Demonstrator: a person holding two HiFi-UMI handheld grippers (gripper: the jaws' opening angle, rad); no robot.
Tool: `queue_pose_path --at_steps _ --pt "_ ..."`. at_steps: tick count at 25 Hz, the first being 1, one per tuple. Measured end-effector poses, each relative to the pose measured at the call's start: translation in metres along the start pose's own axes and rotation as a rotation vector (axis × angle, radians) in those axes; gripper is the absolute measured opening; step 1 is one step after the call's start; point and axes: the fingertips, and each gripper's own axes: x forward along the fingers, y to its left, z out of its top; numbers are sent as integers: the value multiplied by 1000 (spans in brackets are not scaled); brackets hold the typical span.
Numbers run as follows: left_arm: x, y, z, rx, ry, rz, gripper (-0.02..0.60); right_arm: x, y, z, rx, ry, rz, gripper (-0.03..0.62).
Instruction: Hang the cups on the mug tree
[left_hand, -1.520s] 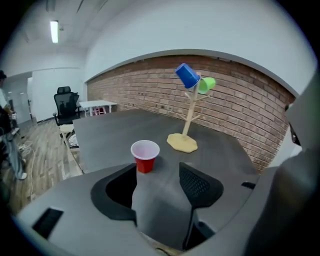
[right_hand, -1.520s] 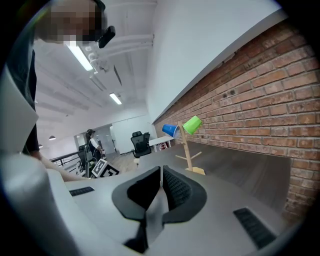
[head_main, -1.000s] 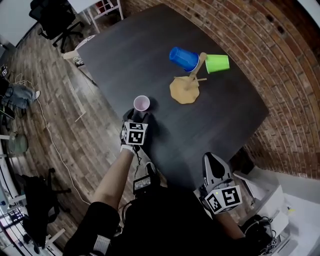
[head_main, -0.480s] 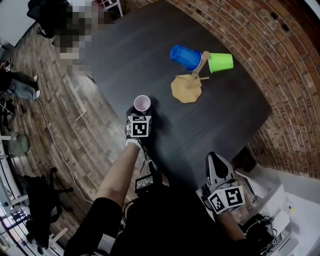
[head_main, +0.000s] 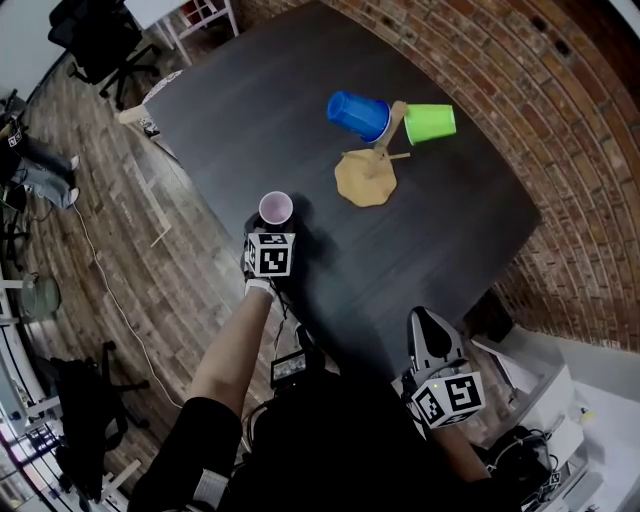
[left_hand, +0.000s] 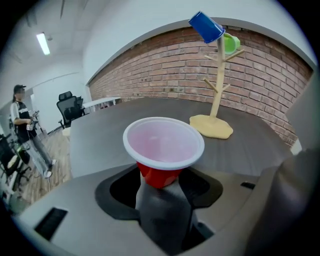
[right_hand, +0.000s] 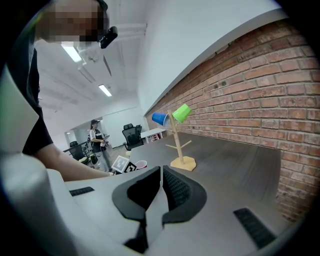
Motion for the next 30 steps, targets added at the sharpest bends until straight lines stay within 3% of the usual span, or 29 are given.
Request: queue_pose_path --at_steps 8,22,30 --pt "-18 15 16 281 100 76 245 -4 3 2 9 -16 23 40" --pt "-15 7 89 697 104 196 245 -25 -9 -15 63 -3 5 40" --pt "3 -36 128 932 100 193 245 -33 -24 -17 92 -13 -25 40"
